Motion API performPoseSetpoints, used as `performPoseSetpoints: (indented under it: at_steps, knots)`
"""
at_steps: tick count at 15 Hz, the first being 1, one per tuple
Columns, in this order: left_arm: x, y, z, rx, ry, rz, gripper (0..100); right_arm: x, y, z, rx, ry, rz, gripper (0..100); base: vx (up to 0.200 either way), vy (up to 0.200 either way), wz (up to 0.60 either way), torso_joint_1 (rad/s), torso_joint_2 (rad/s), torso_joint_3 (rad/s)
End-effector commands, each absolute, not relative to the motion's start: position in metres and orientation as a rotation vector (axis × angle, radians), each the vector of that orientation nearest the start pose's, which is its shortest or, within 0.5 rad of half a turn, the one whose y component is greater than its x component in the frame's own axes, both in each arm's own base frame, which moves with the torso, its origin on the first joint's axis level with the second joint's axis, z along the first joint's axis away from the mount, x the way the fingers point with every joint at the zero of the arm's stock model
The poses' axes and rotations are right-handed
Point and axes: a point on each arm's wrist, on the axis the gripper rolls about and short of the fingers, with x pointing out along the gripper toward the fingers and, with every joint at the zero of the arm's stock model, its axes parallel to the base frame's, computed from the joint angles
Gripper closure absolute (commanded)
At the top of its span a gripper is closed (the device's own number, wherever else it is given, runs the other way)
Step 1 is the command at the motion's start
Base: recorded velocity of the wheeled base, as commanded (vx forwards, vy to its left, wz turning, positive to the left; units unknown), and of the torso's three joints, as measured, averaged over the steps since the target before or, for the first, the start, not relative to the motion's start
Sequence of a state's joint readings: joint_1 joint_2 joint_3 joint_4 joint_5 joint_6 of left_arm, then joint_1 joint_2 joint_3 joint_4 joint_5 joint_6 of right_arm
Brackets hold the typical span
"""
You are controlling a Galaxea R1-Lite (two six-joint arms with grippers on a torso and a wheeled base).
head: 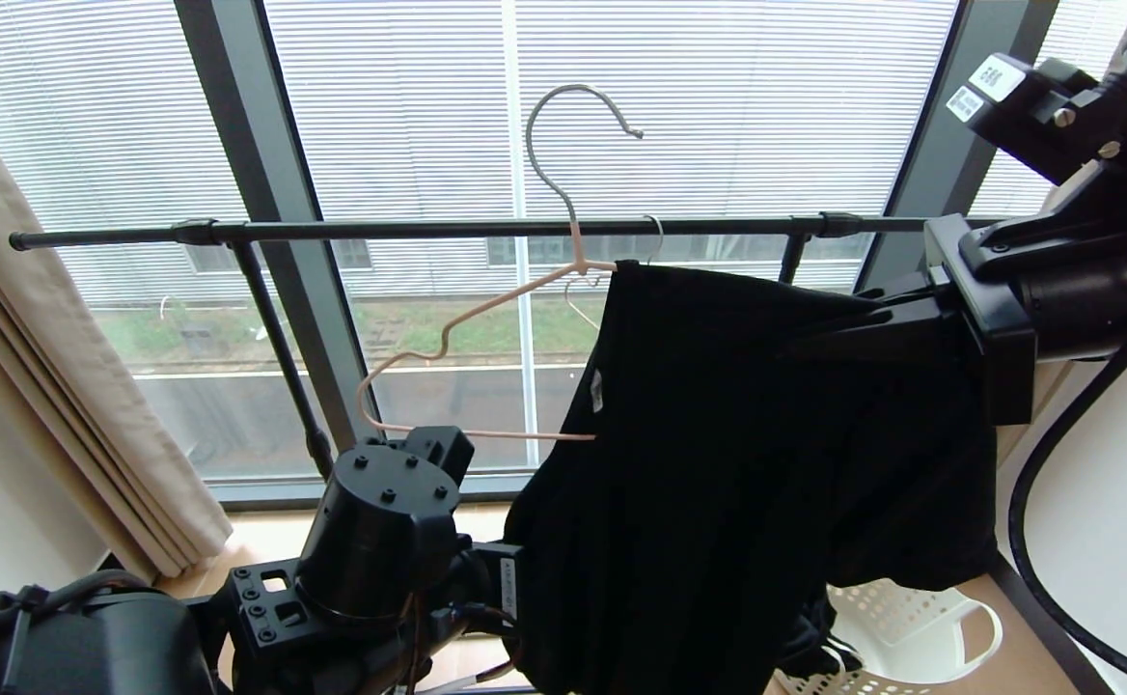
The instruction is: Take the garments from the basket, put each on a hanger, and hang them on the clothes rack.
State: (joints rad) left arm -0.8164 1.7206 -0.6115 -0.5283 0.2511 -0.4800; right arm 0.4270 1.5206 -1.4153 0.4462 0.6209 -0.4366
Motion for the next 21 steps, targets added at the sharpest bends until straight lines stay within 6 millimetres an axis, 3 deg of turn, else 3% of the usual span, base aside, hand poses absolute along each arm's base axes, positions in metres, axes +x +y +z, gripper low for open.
performPoseSetpoints:
  at_steps: [1,6,21]
  knots:
    - [0.194,-0.189,0.124,-0.177,0.602,-0.396,100,0.223,0.113,0.305,-0.328,0.34,1.115,100,0.0,0.0,0.0,0.0,0.0,0.0]
    - [0.206,-0.164,0.136,-0.22,0.551,-0.318,100,0.214,0.104,0.297,-0.32,0.37,1.1,100,0.0,0.0,0.0,0.0,0.0,0.0]
    - [0.218,-0.152,0.139,-0.209,0.533,-0.274,100,0.193,0.08,0.278,-0.304,0.375,1.04,100,0.0,0.0,0.0,0.0,0.0,0.0]
